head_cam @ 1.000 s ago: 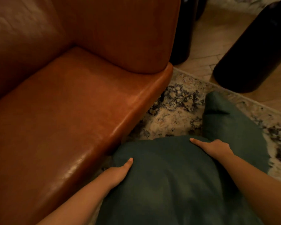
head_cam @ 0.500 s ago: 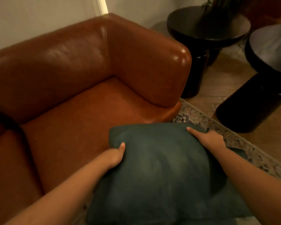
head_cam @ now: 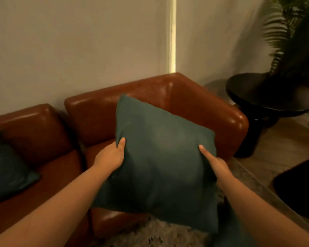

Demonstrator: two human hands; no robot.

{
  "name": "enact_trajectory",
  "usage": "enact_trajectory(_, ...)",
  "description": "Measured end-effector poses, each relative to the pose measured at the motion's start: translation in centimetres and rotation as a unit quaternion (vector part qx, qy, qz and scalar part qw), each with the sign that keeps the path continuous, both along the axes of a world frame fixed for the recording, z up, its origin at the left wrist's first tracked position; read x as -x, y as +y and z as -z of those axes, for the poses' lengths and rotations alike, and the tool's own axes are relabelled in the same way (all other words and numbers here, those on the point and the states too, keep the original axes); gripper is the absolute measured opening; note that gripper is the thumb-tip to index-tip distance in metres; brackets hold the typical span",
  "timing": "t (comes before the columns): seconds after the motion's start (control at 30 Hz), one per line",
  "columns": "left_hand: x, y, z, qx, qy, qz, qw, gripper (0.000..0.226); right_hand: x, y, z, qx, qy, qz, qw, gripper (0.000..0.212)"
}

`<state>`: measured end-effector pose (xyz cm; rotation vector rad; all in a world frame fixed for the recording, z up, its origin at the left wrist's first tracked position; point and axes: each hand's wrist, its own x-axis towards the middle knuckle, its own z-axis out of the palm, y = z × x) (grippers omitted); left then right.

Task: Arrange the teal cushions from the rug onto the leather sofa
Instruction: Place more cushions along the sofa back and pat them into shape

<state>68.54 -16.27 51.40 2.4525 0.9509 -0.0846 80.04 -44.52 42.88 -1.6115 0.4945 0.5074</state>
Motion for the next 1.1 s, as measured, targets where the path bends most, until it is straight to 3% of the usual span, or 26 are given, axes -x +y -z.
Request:
enact_trajectory(0.17, 3.7, 4.9, -4.8, -0.123, -0.06, 0.004, 0.991, 0.053, 2.6, 8.1, -0.3, -0.174, 0.096, -0.038, 0.979, 0.129)
enact_trajectory(0.3, 6.7, 8.7, -7.7, -0.212, -0.098, 0.01, 0.972, 0.049, 5.0, 14.1, -1.6, -0.296, 0.119, -0.096, 0.943, 0.084)
enact_trajectory(0.47, 10.6, 15.0, -10.3, -0.204, -0.137, -0.002, 0.969, 0.047, 7.6, 20.7, -4.0, -0.319, 0.121, -0.093, 0.935, 0.088)
enact_trajectory(0.6, 12.6, 20.6, -11.8, -0.18, -0.156, -0.035, 0.971, 0.047, 9.3, 26.1, -5.8, -0.337, 0.107, -0.102, 0.93, 0.074)
enact_trajectory(0.67, 13.5, 23.8, -12.2, -0.116, -0.178, -0.047, 0.976, 0.045, 9.8, 28.4, -6.5, -0.347, 0.096, -0.114, 0.926, 0.066)
enact_trajectory(0.73, 14.3, 26.6, -12.1, 0.024, -0.264, -0.066, 0.962, 0.038, 10.3, 30.7, -7.4, -0.352, 0.075, -0.127, 0.924, 0.06)
enact_trajectory(0.8, 15.8, 28.9, -11.8, 0.235, -0.349, -0.129, 0.898, 0.042, 10.6, 32.9, -8.1, -0.34, 0.039, -0.135, 0.93, 0.059)
enact_trajectory(0.87, 17.3, 30.8, -11.1, 0.4, -0.368, -0.211, 0.813, 0.077, 10.6, 34.8, -8.4, -0.332, 0.001, -0.125, 0.935, 0.063)
enact_trajectory(0.93, 18.7, 32.6, -10.0, 0.409, -0.356, -0.265, 0.797, 0.102, 10.2, 36.1, -8.7, -0.324, -0.031, -0.126, 0.937, 0.061)
enact_trajectory(1.03, 19.2, 34.4, -8.7, 0.43, -0.36, -0.24, 0.792, 0.092, 9.1, 37.7, -8.9, -0.3, -0.063, -0.164, 0.938, 0.053)
enact_trajectory(1.1, 18.8, 34.9, -7.9, 0.467, -0.356, -0.233, 0.775, 0.086, 8.1, 38.5, -8.5, -0.283, -0.077, -0.187, 0.938, 0.061)
